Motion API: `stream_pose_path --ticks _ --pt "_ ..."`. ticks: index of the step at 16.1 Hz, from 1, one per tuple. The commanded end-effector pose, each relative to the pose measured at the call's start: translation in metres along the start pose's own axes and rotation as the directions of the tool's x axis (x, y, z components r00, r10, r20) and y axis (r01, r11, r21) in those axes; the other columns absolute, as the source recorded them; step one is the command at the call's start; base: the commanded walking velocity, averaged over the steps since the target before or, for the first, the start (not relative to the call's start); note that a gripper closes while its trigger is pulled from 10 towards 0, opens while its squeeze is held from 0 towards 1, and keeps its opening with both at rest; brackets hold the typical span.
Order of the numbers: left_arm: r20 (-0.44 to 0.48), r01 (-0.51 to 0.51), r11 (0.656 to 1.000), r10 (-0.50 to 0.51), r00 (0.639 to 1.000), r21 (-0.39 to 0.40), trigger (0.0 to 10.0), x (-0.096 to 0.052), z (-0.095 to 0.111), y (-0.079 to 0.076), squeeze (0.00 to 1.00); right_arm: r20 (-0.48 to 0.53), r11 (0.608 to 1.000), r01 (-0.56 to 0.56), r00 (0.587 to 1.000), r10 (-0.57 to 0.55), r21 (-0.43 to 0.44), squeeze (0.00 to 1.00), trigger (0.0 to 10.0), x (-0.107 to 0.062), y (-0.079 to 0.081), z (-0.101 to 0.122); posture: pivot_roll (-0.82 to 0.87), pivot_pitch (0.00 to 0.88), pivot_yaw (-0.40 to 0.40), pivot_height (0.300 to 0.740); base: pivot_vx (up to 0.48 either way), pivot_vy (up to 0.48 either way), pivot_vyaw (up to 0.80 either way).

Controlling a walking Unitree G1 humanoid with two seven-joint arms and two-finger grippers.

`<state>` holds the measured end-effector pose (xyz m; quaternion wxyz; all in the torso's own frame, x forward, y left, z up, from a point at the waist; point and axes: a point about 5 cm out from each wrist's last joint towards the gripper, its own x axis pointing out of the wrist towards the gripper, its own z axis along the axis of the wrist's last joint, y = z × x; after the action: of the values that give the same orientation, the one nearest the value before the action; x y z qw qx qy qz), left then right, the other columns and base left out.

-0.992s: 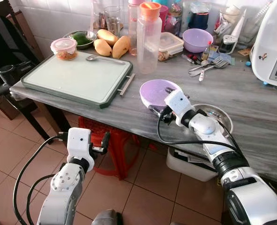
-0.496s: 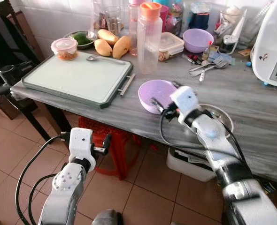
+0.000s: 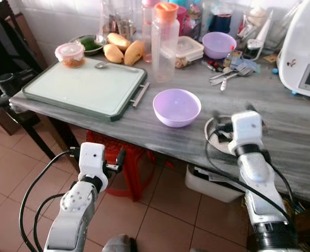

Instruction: Setting the table

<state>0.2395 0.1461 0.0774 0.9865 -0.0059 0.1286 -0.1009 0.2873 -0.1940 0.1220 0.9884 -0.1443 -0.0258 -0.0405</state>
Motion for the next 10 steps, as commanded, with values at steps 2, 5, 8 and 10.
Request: stream_pose_path --ticks 2,5,8,10 --pt "0.002 0.011 1.0 -0.011 1.0 0.01 10.0 0.002 0.001 0.0 0.0 -0.084 0.997 0.059 0.995 -0.054 0.059 1.0 10.0 0.0 -0.005 -0.006 -0.02 0.0 0.03 0.74 0.0 0.0 0.0" --pt "0.004 0.006 1.0 -0.007 1.0 0.014 10.0 0.0 0.001 0.001 0.0 -0.222 0.99 0.076 0.974 -0.048 0.117 0.27 10.0 0.012 -0.014 -0.016 -0.01 0.0 0.031 0.74 0.0 0.0 0.0" --pt "-0.002 0.005 1.0 -0.005 1.0 0.017 10.0 -0.002 0.0 0.002 0.0 -0.311 0.984 0.051 0.95 0.005 0.171 0.0 10.0 0.017 -0.018 -0.023 -0.01 0.0 0.028 0.74 0.0 0.0 0.0" --pt "-0.002 0.005 1.0 -0.005 1.0 0.017 10.0 -0.002 0.0 0.002 0.0 -0.311 0.984 0.051 0.95 0.005 0.171 0.0 10.0 0.017 -0.018 -0.023 -0.01 0.0 0.028 0.74 0.0 0.0 0.0"
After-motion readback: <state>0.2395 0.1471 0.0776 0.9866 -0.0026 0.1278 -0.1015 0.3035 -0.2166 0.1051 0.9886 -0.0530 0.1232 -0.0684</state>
